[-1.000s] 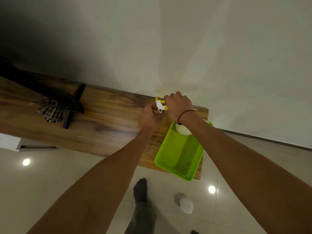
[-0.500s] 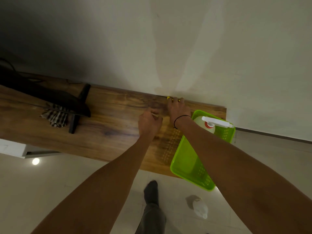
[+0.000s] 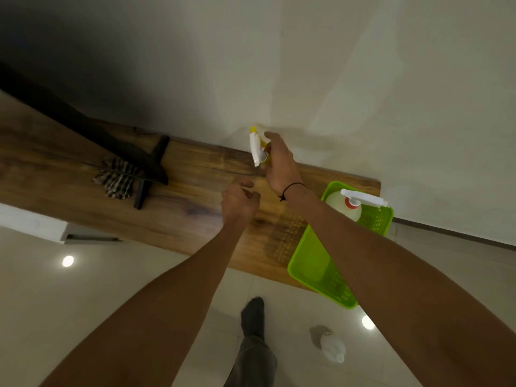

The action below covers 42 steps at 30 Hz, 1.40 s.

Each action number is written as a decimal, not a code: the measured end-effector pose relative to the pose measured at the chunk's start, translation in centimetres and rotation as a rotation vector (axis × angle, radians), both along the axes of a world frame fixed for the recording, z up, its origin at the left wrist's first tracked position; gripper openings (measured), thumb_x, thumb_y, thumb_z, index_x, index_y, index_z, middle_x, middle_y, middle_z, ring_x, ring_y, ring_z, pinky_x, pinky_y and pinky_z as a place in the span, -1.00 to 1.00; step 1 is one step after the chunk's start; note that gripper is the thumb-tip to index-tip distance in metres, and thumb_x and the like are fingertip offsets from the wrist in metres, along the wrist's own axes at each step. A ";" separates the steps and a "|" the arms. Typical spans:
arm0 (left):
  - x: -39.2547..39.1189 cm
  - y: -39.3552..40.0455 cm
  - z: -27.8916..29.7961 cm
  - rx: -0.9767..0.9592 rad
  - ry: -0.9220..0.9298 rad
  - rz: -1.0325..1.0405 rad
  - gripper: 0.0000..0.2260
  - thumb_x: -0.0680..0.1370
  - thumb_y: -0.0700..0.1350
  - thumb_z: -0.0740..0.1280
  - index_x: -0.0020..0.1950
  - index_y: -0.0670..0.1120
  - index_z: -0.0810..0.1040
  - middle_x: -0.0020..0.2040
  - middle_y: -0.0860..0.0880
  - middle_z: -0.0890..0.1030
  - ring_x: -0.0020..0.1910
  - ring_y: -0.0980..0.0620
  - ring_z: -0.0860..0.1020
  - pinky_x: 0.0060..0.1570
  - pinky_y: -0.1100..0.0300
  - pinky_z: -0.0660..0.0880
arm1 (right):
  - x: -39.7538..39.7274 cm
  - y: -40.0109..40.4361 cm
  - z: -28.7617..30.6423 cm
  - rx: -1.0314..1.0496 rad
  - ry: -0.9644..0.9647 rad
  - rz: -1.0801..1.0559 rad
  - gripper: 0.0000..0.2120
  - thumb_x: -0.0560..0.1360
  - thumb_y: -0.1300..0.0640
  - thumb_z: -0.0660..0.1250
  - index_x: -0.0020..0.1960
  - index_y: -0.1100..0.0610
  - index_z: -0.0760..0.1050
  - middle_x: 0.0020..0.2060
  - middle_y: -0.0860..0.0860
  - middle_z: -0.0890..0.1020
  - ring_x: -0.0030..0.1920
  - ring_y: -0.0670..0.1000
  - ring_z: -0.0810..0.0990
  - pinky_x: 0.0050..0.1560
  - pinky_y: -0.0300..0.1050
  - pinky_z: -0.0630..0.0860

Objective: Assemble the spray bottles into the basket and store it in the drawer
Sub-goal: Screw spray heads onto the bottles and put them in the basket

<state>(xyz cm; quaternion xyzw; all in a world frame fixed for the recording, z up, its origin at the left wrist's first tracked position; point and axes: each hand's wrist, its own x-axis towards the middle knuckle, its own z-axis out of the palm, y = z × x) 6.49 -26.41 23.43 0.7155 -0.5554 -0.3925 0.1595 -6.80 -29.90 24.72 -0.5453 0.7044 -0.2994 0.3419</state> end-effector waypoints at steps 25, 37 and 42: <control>-0.4 35.2 2.1 -0.050 0.023 0.273 -0.77 0.50 -0.18 0.37 0.13 0.05 0.59 -0.10 0.06 0.67 0.00 -0.07 0.67 0.08 -0.03 0.65 | -2.0 32.5 8.2 -0.103 -0.309 0.143 -0.73 0.45 0.35 0.50 0.14 0.28 0.60 -0.08 0.02 0.62 -0.14 -0.08 0.56 -0.03 -0.16 0.52; -2.6 50.9 -11.8 0.157 0.027 0.034 -0.42 0.38 -0.06 0.62 0.33 0.05 0.48 0.08 -0.01 0.59 0.05 -0.08 0.64 0.09 -0.08 0.65 | -6.9 46.7 -5.3 0.013 -0.313 0.141 -0.71 0.50 0.39 0.46 0.21 0.35 0.54 -0.04 0.07 0.58 -0.21 -0.45 0.57 -0.21 -0.53 0.49; -4.3 55.2 -22.1 0.148 0.006 -0.167 -0.18 0.32 0.01 0.68 0.49 0.01 0.36 0.29 -0.09 0.50 0.31 -0.09 0.53 0.22 -0.05 0.57 | -8.5 50.0 -14.3 0.001 -0.281 0.111 -0.73 0.50 0.38 0.46 0.18 0.31 0.54 -0.07 0.03 0.57 -0.21 -0.37 0.59 -0.17 -0.44 0.57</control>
